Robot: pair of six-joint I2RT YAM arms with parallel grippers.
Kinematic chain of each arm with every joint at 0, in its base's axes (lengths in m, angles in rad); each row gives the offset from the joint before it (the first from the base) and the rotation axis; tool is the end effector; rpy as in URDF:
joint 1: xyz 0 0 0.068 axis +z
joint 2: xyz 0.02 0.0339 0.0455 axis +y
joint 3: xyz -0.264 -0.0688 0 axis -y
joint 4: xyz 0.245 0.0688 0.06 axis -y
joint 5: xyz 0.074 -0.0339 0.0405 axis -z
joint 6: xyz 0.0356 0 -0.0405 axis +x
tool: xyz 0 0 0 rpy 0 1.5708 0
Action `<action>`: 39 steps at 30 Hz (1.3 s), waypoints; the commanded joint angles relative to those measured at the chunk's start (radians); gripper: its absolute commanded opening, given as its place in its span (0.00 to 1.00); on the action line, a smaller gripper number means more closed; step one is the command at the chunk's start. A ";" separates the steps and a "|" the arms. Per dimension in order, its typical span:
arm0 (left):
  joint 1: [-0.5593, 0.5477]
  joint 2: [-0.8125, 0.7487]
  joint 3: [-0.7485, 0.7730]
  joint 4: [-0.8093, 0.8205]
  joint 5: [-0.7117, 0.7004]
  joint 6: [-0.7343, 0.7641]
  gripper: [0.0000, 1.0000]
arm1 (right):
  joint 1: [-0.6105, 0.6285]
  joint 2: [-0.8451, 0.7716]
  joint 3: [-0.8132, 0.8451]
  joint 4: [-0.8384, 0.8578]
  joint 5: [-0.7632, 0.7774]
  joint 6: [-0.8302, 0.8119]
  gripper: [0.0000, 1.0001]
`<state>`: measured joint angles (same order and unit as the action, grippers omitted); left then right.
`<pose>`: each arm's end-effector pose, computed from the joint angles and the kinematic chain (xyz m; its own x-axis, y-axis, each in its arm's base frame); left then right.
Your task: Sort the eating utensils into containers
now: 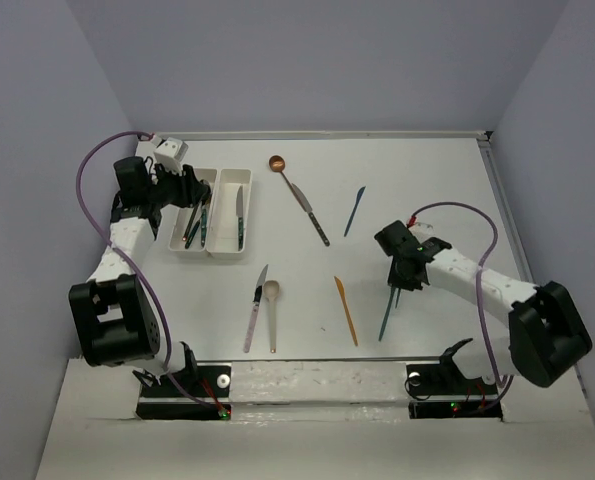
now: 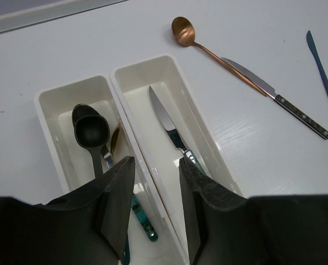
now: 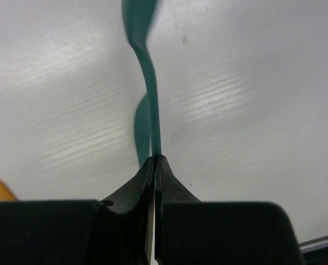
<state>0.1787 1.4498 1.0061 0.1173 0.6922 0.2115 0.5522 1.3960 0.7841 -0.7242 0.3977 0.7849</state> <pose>0.3300 0.0365 0.2921 -0.2123 0.1259 -0.9691 0.5141 0.8577 -0.0012 0.2064 0.1110 0.1780 -0.8734 0.2272 -0.4307 0.2973 0.9493 -0.1021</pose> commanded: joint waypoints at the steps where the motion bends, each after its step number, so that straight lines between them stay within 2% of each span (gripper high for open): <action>1: 0.005 -0.074 0.028 -0.021 0.053 0.009 0.49 | 0.055 -0.208 0.009 0.130 0.171 -0.070 0.00; 6: -0.013 -0.129 0.049 -0.093 0.109 0.014 0.49 | 0.127 -0.304 -0.011 0.343 0.243 -0.206 0.00; 9: -0.073 -0.180 0.039 -0.116 0.109 0.003 0.50 | 0.230 -0.279 0.030 0.478 0.297 -0.311 0.00; 10: -0.125 -0.193 0.034 -0.116 0.102 0.005 0.50 | 0.265 -0.260 0.050 0.505 0.309 -0.315 0.00; 12: -0.172 -0.233 0.014 -0.116 0.104 0.011 0.50 | 0.265 -0.165 0.144 0.493 0.339 -0.311 0.00; 14: -0.221 -0.253 0.003 -0.116 0.090 0.009 0.51 | 0.265 -0.102 0.205 0.439 0.345 -0.241 0.00; 16: -0.232 -0.269 -0.015 -0.114 0.072 0.006 0.52 | 0.265 -0.039 0.244 0.433 0.279 -0.207 0.00; 17: -0.243 -0.266 -0.026 -0.111 0.049 0.008 0.52 | 0.265 0.000 0.254 0.431 0.259 -0.188 0.03; 19: -0.275 -0.252 -0.046 -0.108 -0.050 0.031 0.52 | 0.256 0.038 0.285 0.431 0.185 -0.150 0.18; 20: -0.298 -0.241 -0.049 -0.110 -0.074 0.038 0.52 | 0.256 0.055 0.297 0.428 0.175 -0.139 0.21; 22: -0.387 -0.204 -0.043 -0.143 -0.118 0.074 0.52 | 0.256 0.072 0.319 0.366 0.202 -0.055 0.25; 24: -0.505 -0.160 -0.026 -0.163 -0.166 0.098 0.54 | 0.226 0.054 0.310 0.298 0.178 -0.003 0.38; 27: -0.625 -0.085 0.018 -0.176 -0.275 0.123 0.58 | 0.108 -0.026 0.232 0.269 0.060 0.036 0.53; 28: -0.698 -0.062 0.047 -0.176 -0.310 0.126 0.59 | 0.027 -0.073 0.206 0.264 0.031 0.043 0.53; 31: -0.821 0.068 0.130 -0.177 -0.382 0.127 0.62 | -0.063 -0.158 0.100 0.261 -0.019 0.040 0.54; 34: -0.910 0.234 0.236 -0.194 -0.434 0.127 0.63 | -0.075 -0.273 0.035 0.250 0.018 0.033 0.54; 39: -0.961 0.507 0.429 -0.232 -0.491 0.108 0.64 | -0.084 -0.396 -0.008 0.213 0.053 0.004 0.54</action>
<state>-0.7639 1.8332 1.3006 -0.0689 0.2878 0.3206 0.4656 1.0660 0.7952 -0.4946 0.4332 0.8036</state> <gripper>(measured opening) 0.637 0.541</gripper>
